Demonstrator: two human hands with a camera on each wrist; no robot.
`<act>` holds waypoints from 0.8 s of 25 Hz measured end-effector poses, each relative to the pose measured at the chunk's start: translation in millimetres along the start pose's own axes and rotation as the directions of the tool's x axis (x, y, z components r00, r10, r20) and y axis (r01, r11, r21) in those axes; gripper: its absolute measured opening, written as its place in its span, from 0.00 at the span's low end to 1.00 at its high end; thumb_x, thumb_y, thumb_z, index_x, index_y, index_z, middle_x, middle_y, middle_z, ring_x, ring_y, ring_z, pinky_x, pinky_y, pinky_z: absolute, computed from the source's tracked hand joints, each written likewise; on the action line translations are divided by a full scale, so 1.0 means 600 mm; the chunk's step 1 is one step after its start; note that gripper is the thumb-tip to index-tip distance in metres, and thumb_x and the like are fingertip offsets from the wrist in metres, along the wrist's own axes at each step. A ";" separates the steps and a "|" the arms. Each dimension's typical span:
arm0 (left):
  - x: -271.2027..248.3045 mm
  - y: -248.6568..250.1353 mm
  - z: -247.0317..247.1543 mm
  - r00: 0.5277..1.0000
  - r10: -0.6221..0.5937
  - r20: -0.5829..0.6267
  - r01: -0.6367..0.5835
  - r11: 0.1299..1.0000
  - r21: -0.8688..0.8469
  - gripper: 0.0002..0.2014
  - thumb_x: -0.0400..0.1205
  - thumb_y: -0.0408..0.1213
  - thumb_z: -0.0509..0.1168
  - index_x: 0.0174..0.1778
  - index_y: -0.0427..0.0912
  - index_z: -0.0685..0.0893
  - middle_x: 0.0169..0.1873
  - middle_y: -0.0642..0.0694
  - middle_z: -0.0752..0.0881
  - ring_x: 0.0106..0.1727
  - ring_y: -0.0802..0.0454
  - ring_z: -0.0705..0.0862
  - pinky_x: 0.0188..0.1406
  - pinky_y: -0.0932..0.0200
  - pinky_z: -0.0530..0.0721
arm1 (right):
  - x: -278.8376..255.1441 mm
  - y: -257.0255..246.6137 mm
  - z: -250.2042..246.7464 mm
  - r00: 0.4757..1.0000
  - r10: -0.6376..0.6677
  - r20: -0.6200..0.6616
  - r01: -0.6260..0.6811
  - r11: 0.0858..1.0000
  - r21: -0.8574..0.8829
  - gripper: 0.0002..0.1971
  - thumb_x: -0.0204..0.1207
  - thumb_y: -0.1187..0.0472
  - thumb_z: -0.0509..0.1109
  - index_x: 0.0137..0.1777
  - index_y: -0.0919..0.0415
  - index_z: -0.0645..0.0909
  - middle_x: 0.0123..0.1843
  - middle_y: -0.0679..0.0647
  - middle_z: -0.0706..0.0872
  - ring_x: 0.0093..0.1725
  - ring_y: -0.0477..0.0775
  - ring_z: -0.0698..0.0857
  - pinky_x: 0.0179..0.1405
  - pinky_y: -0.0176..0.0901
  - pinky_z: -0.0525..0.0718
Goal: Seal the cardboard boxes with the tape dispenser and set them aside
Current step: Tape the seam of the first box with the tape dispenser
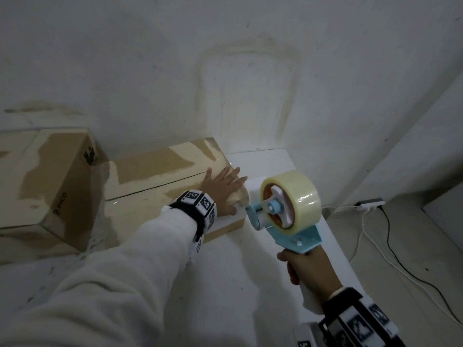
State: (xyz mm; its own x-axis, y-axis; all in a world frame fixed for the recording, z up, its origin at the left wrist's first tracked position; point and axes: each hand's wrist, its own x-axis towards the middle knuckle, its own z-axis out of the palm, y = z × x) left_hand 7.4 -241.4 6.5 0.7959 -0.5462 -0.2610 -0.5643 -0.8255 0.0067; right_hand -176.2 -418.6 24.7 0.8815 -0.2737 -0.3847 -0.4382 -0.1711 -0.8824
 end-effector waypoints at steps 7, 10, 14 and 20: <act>0.002 0.017 -0.006 0.997 -0.076 -0.007 0.074 0.985 -0.156 0.32 0.84 0.59 0.48 0.83 0.55 0.48 0.84 0.52 0.42 0.85 0.49 0.40 0.80 0.32 0.39 | 0.032 0.026 0.024 0.996 0.086 -0.025 -0.086 0.996 0.035 0.10 0.65 0.74 0.69 0.29 0.66 0.72 0.20 0.61 0.72 0.19 0.54 0.68 0.19 0.41 0.69; 0.005 0.017 -0.003 0.997 -0.067 -0.033 0.059 0.978 -0.200 0.34 0.82 0.59 0.54 0.83 0.54 0.51 0.84 0.51 0.44 0.85 0.48 0.42 0.82 0.36 0.41 | 0.048 0.035 0.035 0.994 0.106 -0.032 -0.106 0.994 0.018 0.10 0.65 0.73 0.69 0.28 0.65 0.73 0.19 0.59 0.73 0.19 0.55 0.70 0.22 0.42 0.70; 0.004 0.021 -0.006 0.998 -0.051 -0.042 0.039 0.968 -0.250 0.33 0.83 0.54 0.55 0.83 0.52 0.52 0.84 0.48 0.45 0.85 0.46 0.42 0.82 0.41 0.43 | 0.064 0.036 0.038 0.991 0.135 -0.005 -0.135 0.991 0.017 0.12 0.64 0.72 0.69 0.25 0.62 0.71 0.17 0.58 0.72 0.18 0.56 0.70 0.25 0.45 0.71; 0.004 0.023 -0.022 0.999 -0.038 -0.008 0.034 0.962 -0.272 0.32 0.83 0.51 0.58 0.82 0.50 0.57 0.84 0.46 0.48 0.85 0.43 0.44 0.82 0.40 0.47 | 0.079 0.032 0.029 0.978 0.199 0.069 -0.205 0.974 0.100 0.15 0.66 0.74 0.67 0.25 0.61 0.66 0.16 0.56 0.68 0.14 0.54 0.65 0.19 0.38 0.65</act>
State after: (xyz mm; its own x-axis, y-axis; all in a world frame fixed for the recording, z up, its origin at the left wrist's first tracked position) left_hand 4.2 -256.1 18.9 0.8184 -0.5159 -0.2531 -0.4560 -0.8511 0.2603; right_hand -139.8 -418.3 -15.2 0.7868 -0.2362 -0.5702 -0.5899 -0.0162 -0.8073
